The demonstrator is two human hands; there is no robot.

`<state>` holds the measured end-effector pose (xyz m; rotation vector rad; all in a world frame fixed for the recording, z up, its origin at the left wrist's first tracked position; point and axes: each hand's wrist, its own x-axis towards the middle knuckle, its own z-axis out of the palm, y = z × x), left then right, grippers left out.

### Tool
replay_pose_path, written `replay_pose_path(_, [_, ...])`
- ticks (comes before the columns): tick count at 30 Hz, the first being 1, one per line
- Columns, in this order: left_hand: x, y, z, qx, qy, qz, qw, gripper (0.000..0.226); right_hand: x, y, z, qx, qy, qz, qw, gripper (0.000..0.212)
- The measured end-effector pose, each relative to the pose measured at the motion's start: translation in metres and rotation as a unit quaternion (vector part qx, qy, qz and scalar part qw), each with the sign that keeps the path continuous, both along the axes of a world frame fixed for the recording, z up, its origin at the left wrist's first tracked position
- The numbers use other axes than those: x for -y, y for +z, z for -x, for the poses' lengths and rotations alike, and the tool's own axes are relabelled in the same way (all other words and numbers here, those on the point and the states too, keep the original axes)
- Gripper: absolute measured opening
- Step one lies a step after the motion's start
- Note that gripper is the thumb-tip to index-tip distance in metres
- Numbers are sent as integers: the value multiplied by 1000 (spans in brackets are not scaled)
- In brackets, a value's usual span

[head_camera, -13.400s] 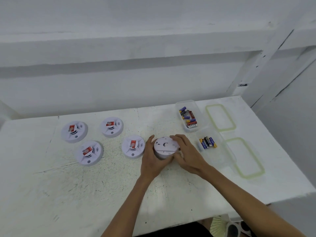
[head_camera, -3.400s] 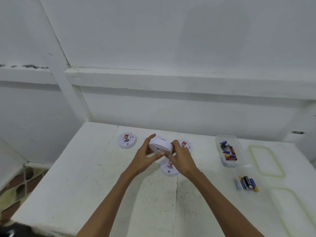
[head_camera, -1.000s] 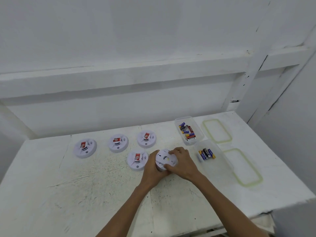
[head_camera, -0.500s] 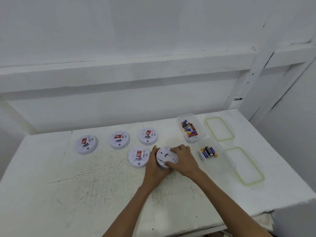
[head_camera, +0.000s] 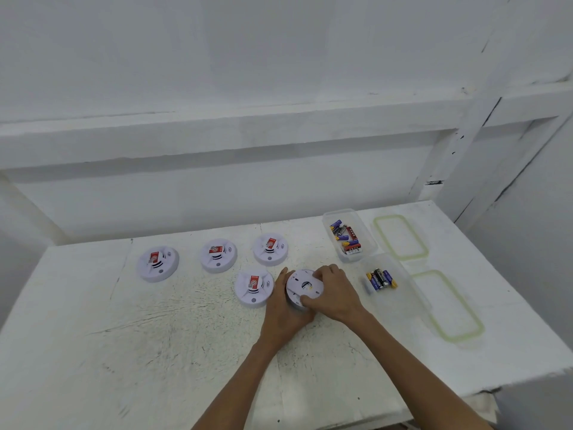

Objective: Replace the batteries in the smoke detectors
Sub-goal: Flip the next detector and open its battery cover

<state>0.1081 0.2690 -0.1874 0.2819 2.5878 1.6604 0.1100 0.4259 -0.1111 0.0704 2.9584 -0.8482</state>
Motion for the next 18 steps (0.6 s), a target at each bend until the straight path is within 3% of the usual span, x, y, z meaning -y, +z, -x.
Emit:
replay_pose_path(7, [-1, 2, -2, -41, -16, 13, 999, 88, 3, 3, -1, 5, -16, 5, 1000, 72])
replay_pose_path(13, [0, -1, 1, -18, -9, 4, 1000, 101, 1, -1, -2, -83, 29, -8, 996, 75])
replay_pose_path(16, [-4, 13, -5, -28, -11, -17, 999, 90, -5, 5, -3, -92, -36, 27, 995, 64])
replay_pose_path(18, [-3, 16, -7, -33, -3, -24, 999, 94, -8, 6, -2, -80, -85, 28, 993, 54])
